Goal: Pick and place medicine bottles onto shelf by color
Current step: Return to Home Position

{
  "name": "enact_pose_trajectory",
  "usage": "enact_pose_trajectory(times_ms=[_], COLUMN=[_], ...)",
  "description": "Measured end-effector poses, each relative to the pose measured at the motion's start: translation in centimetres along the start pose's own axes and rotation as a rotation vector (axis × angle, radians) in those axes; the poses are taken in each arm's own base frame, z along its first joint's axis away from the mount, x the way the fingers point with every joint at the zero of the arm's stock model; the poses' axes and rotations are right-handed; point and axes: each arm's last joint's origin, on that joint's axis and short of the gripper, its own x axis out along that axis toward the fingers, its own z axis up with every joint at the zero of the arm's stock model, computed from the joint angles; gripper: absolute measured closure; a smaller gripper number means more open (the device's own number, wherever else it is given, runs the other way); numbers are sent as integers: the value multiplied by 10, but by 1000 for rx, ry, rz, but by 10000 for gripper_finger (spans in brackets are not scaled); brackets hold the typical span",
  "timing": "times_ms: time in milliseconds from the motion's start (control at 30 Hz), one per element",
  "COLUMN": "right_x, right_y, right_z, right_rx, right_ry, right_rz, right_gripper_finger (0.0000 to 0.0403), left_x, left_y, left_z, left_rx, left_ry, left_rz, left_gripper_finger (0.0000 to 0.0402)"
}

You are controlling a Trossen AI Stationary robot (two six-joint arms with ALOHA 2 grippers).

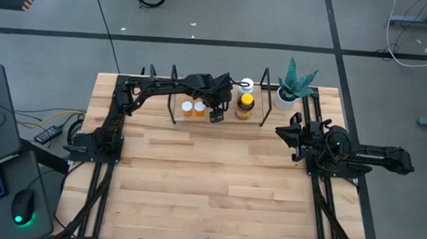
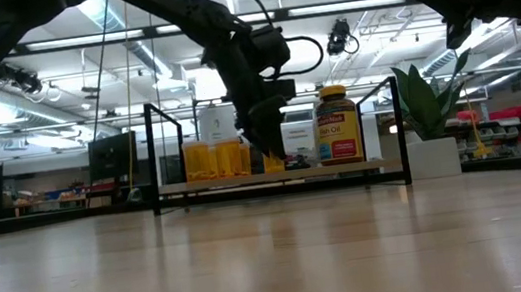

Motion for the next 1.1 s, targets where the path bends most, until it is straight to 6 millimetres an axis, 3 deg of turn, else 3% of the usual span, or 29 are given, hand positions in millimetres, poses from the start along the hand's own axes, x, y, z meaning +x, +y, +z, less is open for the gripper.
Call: enact_pose_trajectory(times_ms=[267,433,633,733,967,1100], right_x=[0,0,0,0,0,0], right_y=[0,0,0,0,0,0], right_z=[0,0,0,0,0,0], right_rx=[0,0,0,0,0,0], right_ry=[-1,-2,-2,-2,-2,-2], right_rz=[1,0,1,0,0,1], right_gripper_finger=[346,346,346,346,346,346], left_x=[-15,-46,-112,-156,-257,-302], left_y=[-4,-5,-11,-17,-24,-26], left_z=[4,9,12,6,-21,-42], left_rx=[50,72,84,116,99,72], left_ry=[-39,-105,-240,-316,-534,-632], left_rz=[17,28,45,51,72,72], left_gripper_finger=[97,97,104,108,128,142])
